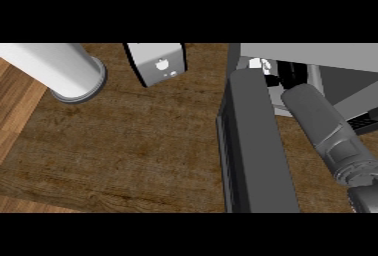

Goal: Pick up the milk, place it into the microwave and close the microwave

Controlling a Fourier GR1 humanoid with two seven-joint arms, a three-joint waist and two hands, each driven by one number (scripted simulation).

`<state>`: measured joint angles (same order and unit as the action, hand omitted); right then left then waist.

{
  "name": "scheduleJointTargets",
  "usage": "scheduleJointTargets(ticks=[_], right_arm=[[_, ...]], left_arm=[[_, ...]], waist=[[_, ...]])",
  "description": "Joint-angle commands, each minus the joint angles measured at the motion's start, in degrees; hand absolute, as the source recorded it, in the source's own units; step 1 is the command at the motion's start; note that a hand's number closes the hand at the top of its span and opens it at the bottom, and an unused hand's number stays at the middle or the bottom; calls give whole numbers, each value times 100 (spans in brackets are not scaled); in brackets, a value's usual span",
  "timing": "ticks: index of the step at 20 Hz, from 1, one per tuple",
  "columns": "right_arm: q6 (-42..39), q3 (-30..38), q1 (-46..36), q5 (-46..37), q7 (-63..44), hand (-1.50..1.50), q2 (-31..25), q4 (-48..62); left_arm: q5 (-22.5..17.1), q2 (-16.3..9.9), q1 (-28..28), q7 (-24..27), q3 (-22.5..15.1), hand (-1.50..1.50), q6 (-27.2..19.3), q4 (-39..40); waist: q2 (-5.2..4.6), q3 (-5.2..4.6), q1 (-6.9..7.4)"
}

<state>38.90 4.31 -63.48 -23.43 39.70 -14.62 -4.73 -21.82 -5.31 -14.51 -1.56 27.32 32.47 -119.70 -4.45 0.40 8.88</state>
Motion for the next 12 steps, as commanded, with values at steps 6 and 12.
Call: scheduleJointTargets(ticks=[6, 12], right_arm=[[-1304, 391, -9, 424, 489, -150, 167, -73], [-2043, 837, 143, 893, 814, -150, 267, -120]], left_arm=[[102, -17, 108, 100, -365, -150, 364, 241], [387, 211, 213, 167, -790, -150, 444, 269]], waist=[[112, -10, -185], [161, -12, -316]])
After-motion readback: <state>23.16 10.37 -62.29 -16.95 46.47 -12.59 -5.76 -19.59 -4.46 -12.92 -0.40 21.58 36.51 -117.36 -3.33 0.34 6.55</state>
